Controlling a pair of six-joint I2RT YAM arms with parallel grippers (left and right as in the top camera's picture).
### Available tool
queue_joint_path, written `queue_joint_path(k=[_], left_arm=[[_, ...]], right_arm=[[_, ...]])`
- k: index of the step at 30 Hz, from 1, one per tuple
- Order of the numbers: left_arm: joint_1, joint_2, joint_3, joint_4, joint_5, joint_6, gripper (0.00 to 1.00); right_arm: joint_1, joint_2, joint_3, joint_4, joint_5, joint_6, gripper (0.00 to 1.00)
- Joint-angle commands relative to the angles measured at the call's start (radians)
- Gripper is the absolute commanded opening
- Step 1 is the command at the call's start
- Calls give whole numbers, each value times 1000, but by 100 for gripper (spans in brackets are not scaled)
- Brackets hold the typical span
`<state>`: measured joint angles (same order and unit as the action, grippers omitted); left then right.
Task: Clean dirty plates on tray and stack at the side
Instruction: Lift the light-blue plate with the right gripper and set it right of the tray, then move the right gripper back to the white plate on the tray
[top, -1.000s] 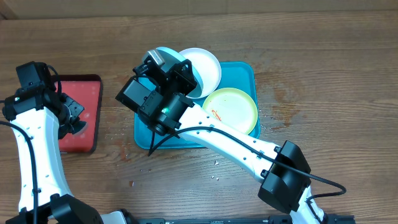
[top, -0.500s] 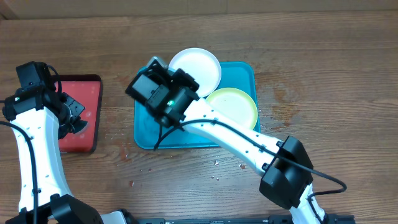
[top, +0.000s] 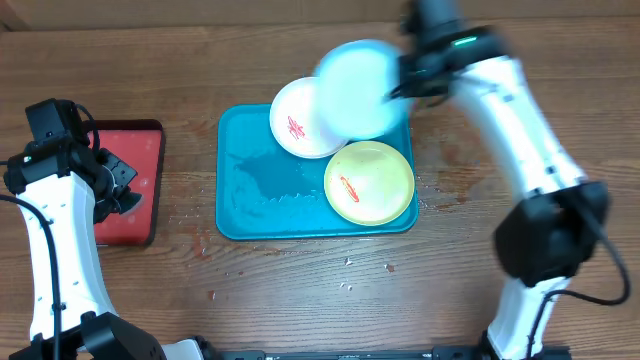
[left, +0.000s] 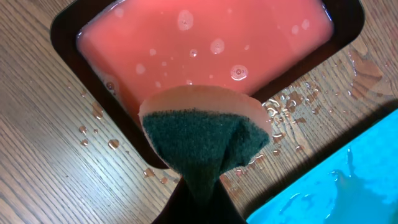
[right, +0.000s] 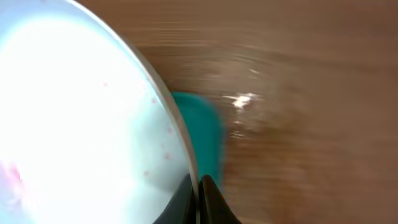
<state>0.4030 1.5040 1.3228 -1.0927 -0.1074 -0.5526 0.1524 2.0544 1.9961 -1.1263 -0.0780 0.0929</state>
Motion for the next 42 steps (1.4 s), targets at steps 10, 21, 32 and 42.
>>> queue_joint_path(k=[10, 21, 32, 42], left_arm=[[2, 1, 6, 9, 13, -20, 4], [2, 1, 6, 14, 23, -20, 4], [2, 1, 6, 16, 24, -16, 4], [2, 1, 4, 17, 24, -16, 4]], right_arm=[[-405, 161, 19, -64, -208, 17, 4], [-428, 279, 19, -58, -82, 16, 17], [-395, 78, 23, -79, -493, -35, 52], [-69, 130, 18, 138, -393, -127, 100]])
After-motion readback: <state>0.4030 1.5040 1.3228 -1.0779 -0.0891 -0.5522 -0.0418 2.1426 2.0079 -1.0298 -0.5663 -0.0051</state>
